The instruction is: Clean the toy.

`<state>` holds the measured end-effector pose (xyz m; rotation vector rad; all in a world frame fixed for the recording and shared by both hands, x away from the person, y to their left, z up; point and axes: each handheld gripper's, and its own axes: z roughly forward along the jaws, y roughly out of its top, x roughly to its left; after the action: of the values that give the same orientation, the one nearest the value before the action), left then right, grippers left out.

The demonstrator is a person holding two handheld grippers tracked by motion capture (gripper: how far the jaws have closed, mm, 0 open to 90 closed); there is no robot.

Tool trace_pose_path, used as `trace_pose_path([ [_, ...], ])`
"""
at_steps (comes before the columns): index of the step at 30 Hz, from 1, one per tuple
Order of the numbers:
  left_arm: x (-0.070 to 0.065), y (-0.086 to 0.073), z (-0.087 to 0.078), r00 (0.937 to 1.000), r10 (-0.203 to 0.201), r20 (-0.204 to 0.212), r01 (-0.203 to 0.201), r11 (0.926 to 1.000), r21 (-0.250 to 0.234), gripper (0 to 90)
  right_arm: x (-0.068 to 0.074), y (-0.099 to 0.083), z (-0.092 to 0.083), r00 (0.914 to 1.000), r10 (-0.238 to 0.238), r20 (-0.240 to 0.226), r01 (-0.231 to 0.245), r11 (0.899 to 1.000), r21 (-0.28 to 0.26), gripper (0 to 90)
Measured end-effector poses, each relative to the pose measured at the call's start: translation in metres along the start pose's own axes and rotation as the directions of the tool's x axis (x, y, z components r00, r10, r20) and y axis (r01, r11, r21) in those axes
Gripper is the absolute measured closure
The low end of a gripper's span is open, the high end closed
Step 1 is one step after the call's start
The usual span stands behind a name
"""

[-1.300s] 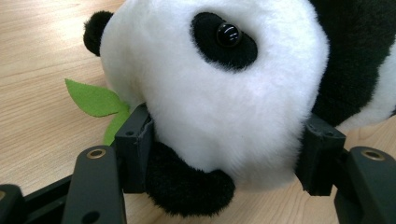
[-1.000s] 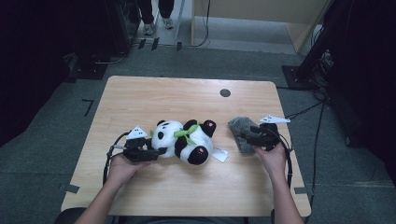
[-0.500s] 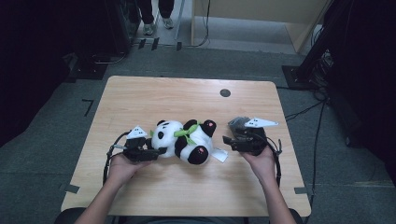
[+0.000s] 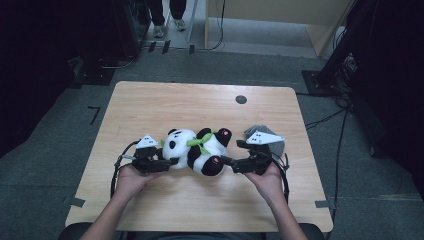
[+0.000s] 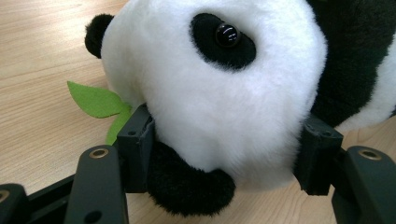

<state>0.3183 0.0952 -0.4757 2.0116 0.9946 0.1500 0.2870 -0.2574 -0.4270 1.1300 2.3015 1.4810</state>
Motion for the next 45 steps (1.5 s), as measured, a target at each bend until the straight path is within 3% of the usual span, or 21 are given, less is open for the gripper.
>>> trace_pose_path([
  [5,0.0,0.0,0.0,1.0,0.0,-0.001,0.0,1.0,0.0,35.4,0.019,0.003,0.007,0.9984,-0.027,-0.049,0.027,1.0,0.003,8.8],
  [10,0.0,0.0,0.0,0.9999,-0.008,0.005,0.008,1.0,0.0,35.5,0.03,-0.001,0.02,0.9955,-0.055,-0.076,0.06,0.997,0.052,8.8],
  [15,0.001,0.001,0.0,0.9996,-0.023,0.013,0.023,0.9997,0.0,35.6,0.028,-0.012,0.04,0.9931,-0.099,-0.063,0.105,0.989,0.106,8.9],
  [20,0.0,0.002,0.0,0.9993,-0.035,0.012,0.035,0.9994,0.001,35.7,0.027,-0.016,0.045,0.9904,-0.129,-0.049,0.133,0.986,0.1,7.2],
  [23,-0.001,0.002,0.0,0.999,-0.044,0.008,0.044,0.999,0.004,35.7,0.026,-0.018,0.047,0.9914,-0.121,-0.049,0.126,0.985,0.115,5.6],
  [28,-0.001,0.004,0.0,0.9976,-0.068,0.014,0.068,0.9977,0.001,35.9,0.028,-0.02,0.053,0.9886,-0.15,-0.008,0.15,0.981,0.12,6.1],
  [30,-0.001,0.004,0.0,0.9973,-0.072,0.017,0.072,0.9974,-0.001,35.9,0.029,-0.021,0.055,0.9846,-0.173,0.026,0.169,0.978,0.122,11.2],
  [33,-0.001,0.004,0.0,0.997,-0.075,0.017,0.075,0.9972,0.0,35.8,0.031,-0.024,0.056,0.9693,-0.228,0.092,0.217,0.969,0.115,21.1],
  [36,-0.002,0.004,0.001,0.9979,-0.065,0.009,0.065,0.9979,-0.003,34.3,0.03,-0.023,0.054,0.9667,-0.235,0.1,0.224,0.968,0.112,32.8],
  [40,-0.002,0.004,0.001,0.9989,-0.048,-0.002,0.048,0.9988,-0.013,26.8,0.03,-0.019,0.051,0.9677,-0.234,0.094,0.222,0.967,0.122,48.0],
  [43,0.003,0.007,-0.002,0.9978,-0.059,0.031,0.06,0.9976,-0.033,21.3,0.03,-0.01,0.047,0.9706,-0.223,0.092,0.211,0.97,0.118,54.4],
  [45,0.006,0.009,-0.007,0.9965,-0.061,0.057,0.065,0.9955,-0.068,19.5,0.028,-0.002,0.043,0.978,-0.193,0.079,0.184,0.977,0.105,55.7],
])
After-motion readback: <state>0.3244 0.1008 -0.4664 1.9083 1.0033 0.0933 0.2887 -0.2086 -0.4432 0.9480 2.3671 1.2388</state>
